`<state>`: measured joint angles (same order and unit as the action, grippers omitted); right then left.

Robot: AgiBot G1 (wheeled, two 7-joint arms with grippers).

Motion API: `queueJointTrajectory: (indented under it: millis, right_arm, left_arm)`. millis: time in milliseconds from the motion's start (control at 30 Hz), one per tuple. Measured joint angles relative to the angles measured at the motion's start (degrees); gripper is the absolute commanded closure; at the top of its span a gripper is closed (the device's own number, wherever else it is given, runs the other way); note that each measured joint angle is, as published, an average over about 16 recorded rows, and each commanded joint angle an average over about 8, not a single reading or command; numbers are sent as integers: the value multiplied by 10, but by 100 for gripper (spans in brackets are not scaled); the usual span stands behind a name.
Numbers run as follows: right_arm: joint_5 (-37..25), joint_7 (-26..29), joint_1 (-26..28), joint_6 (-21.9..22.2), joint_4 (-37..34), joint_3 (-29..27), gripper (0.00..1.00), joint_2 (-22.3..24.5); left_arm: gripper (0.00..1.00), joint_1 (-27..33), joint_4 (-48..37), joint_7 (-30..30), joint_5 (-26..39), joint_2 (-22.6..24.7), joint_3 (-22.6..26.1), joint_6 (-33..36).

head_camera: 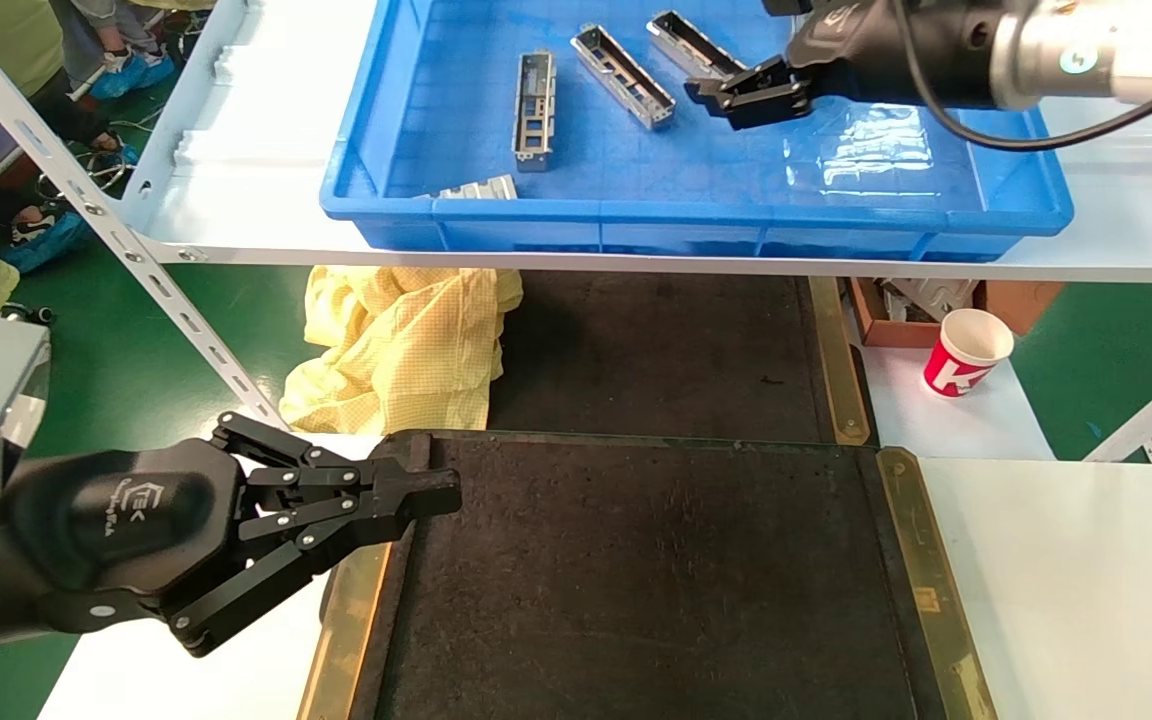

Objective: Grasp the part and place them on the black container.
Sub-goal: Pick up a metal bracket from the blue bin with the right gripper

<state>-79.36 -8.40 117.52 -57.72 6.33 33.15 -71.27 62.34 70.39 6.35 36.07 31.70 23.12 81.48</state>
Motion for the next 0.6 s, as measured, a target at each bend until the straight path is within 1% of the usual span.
queueJointTrajectory:
  millis: [200,233,300,467,500,533,567,600]
  right_arm:
    - [2,-18,-1,34,-26,-2,0,-17]
    - [3,-20,-2,40,-30,-3,4,-20]
    - [5,-23,-4,50,-36,-5,20,-24]
    - [12,-29,-8,69,-47,-9,82,-31]
    - [13,-30,-9,72,-49,-10,91,-32]
    - [15,-31,-10,75,-50,-11,96,-33]
    - [16,-31,-11,77,-51,-12,100,-34]
    - [17,-32,-12,79,-53,-13,100,-35]
  left_arm:
    - [100,0,0,0,0,0,0,0]
    - [100,0,0,0,0,0,0,0]
    - [100,0,0,0,0,0,0,0]
    - [100,0,0,0,0,0,0,0]
    - [100,0,0,0,0,0,0,0]
    - [100,0,0,0,0,0,0,0]
    - [100,0,0,0,0,0,0,0]
    - [100,0,0,0,0,0,0,0]
